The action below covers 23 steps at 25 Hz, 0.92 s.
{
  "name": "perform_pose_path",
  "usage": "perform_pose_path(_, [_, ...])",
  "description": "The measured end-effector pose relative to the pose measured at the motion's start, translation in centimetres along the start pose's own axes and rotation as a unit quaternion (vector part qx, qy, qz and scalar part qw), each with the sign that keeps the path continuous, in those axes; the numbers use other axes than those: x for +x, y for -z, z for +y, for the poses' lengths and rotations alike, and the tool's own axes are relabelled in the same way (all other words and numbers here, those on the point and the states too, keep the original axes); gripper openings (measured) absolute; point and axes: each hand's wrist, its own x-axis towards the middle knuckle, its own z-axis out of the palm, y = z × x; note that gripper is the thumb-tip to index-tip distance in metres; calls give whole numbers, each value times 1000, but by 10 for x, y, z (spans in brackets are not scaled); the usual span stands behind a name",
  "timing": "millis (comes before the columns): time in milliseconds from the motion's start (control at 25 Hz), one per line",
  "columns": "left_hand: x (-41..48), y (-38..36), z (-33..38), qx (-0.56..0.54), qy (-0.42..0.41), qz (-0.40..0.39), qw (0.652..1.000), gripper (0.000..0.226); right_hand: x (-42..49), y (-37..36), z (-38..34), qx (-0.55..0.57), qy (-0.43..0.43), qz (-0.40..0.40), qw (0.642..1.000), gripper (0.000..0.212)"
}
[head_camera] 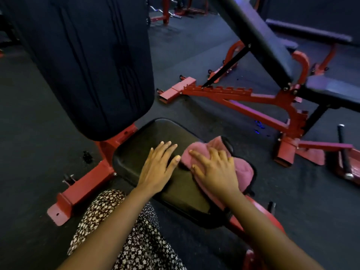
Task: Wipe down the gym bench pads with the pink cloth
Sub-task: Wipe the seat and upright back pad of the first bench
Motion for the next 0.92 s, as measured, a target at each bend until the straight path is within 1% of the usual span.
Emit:
perform_pose_path(80, [-6, -14, 10, 77, -39, -19, 996, 100, 28, -6, 29, -9, -38, -30, 999, 41])
perform_pose_path(160, [-9, -21, 12, 134, -67, -25, 988, 95, 52, -11, 52, 17, -74, -57, 996, 43])
perform_pose_path(240, [-9, -22, 11, 147, -71, -22, 986, 90, 67, -12, 69, 68, -112, -92, 987, 45])
perform_pose_path(280, [-8, -21, 9, 153, -72, -21, 985, 89, 68, -14, 73, 83, -119, -107, 984, 46])
perform_pose_path(320, [-7, -21, 8, 160, -74, -22, 984, 87, 65, -14, 73, 82, -117, -105, 984, 46])
perform_pose_path(440, [-7, -22, 9, 176, -71, -31, 981, 86, 28, -7, 62, 42, -119, -38, 991, 48])
perform_pose_path(560, [-7, -21, 11, 172, -62, -38, 982, 76, -32, 1, 38, 52, -143, 11, 988, 49])
perform_pose_path(640, [-8, -21, 12, 168, -62, -36, 983, 74, -73, 4, 15, 64, -168, 51, 982, 49])
perform_pose_path(760, [-9, -22, 13, 158, -63, -36, 985, 76, -117, 2, -13, 71, -188, 65, 977, 48])
perform_pose_path(840, [-10, -21, 15, 144, -56, -40, 987, 78, -135, 0, -22, 88, -162, 77, 980, 47])
perform_pose_path(920, [-13, -21, 26, 123, -64, -32, 990, 77, -145, 2, -14, 152, -106, 106, 977, 47])
